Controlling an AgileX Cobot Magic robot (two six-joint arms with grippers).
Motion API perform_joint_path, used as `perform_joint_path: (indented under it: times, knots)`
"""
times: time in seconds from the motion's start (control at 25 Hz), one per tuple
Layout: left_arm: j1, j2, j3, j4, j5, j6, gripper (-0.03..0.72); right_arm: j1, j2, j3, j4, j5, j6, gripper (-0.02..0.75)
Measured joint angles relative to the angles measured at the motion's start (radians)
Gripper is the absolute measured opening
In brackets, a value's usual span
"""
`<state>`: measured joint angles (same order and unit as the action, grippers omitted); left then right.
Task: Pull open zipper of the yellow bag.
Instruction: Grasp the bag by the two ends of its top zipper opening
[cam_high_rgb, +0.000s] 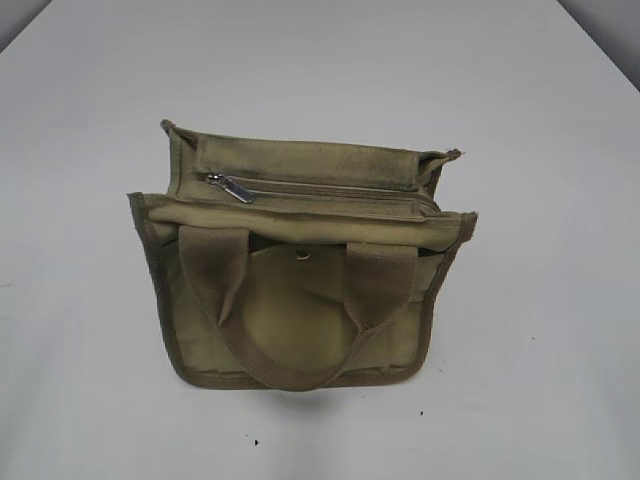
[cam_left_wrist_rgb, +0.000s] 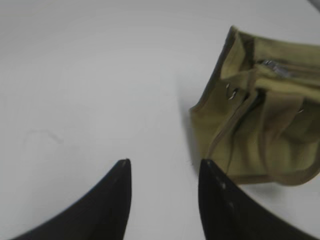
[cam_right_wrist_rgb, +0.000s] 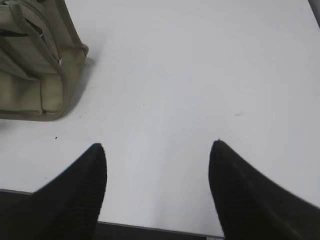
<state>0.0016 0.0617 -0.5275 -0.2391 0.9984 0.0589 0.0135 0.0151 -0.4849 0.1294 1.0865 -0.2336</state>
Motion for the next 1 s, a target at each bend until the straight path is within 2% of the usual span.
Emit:
perform_joint_path:
  times: [0.24, 0.32, 0.44, 0.56, 0.76, 1.0]
  knots:
    - [0.0, 0.262, -0.012, -0.225, -0.23, 0.016, 0.338, 0.051, 0.166, -0.016, 0.075, -0.087, -0.094, 0.501]
    - [0.0, 0.393, -0.027, -0.35, -0.267, 0.099, 0.337, 0.084, 0.238, -0.016, 0.103, -0.15, -0.129, 0.501]
    - [0.0, 0.596, -0.072, -0.592, -0.253, 0.271, 0.337, 0.138, 0.364, -0.025, 0.132, -0.221, -0.17, 0.501]
    - [0.0, 0.816, -0.139, -0.761, -0.213, 0.392, 0.337, 0.18, 0.504, -0.062, 0.162, -0.274, -0.216, 0.501]
    - [-0.023, 1.076, -0.266, -0.835, -0.183, 0.448, 0.337, 0.241, 0.731, -0.157, 0.227, -0.379, -0.329, 0.501]
    - [-0.189, 1.307, -0.434, -0.799, -0.182, 0.447, 0.337, 0.347, 1.024, -0.314, 0.267, -0.467, -0.443, 0.501]
